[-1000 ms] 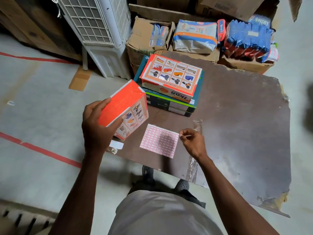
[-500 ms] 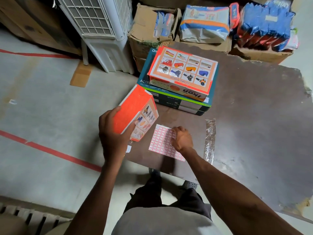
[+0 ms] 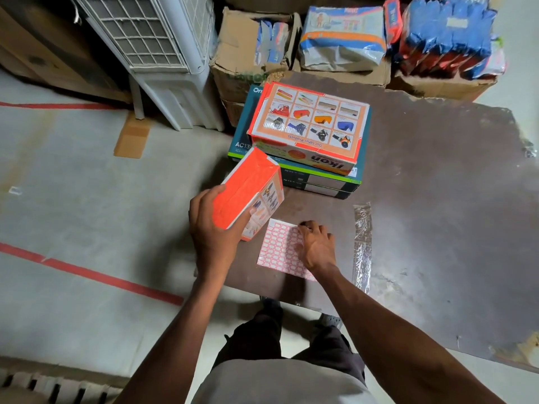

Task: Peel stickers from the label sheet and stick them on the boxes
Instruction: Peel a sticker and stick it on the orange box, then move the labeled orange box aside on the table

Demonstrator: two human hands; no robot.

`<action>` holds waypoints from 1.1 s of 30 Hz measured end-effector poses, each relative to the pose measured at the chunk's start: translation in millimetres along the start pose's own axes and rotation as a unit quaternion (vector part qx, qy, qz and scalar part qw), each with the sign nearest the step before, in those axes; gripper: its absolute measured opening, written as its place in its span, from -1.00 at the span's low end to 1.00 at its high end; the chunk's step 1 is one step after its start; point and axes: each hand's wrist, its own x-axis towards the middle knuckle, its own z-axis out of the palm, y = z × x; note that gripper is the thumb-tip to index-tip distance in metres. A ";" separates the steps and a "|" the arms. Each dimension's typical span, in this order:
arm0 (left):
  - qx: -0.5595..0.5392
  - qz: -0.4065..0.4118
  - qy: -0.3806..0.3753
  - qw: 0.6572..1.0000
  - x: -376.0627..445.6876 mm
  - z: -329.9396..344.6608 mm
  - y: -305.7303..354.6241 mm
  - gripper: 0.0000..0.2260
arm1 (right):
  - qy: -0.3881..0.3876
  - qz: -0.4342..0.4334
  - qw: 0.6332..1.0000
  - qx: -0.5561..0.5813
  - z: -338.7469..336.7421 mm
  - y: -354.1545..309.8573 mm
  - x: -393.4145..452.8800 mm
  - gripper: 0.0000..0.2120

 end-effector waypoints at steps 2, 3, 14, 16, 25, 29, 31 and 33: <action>-0.004 0.009 -0.001 1.000 3.3 3.8 6.0 -0.41 | -0.001 0.001 1.000 0.010 -1.9 0.4 -0.5 -0.50; -0.005 0.007 -0.003 1.000 4.6 5.8 8.6 -0.41 | -0.002 0.005 1.000 0.019 -2.8 0.4 -0.6 -0.49; 0.003 0.049 -0.112 0.992 23.2 3.1 15.5 -0.29 | -0.038 0.093 0.969 0.226 -14.2 16.6 -7.3 -0.62; 0.009 0.056 -0.125 0.991 25.7 2.9 15.5 -0.25 | -0.049 0.099 0.959 0.260 -16.4 18.9 -13.7 -0.76; -0.223 -0.173 -0.070 0.957 38.2 3.7 55.6 -0.65 | -0.031 0.118 0.926 0.358 -19.2 36.8 -45.7 -0.89; -0.366 -0.302 -0.123 0.872 56.2 18.6 90.4 -0.62 | -0.036 0.134 0.903 0.407 -28.9 42.9 -66.7 -0.91; -0.383 -0.337 -0.136 0.849 67.8 34.6 100.0 -0.56 | -0.028 0.141 0.903 0.405 -31.4 47.0 -75.3 -0.89; -0.391 -0.354 -0.152 0.836 77.8 53.6 105.2 -0.52 | -0.016 0.141 0.898 0.416 -33.9 52.0 -82.8 -0.85</action>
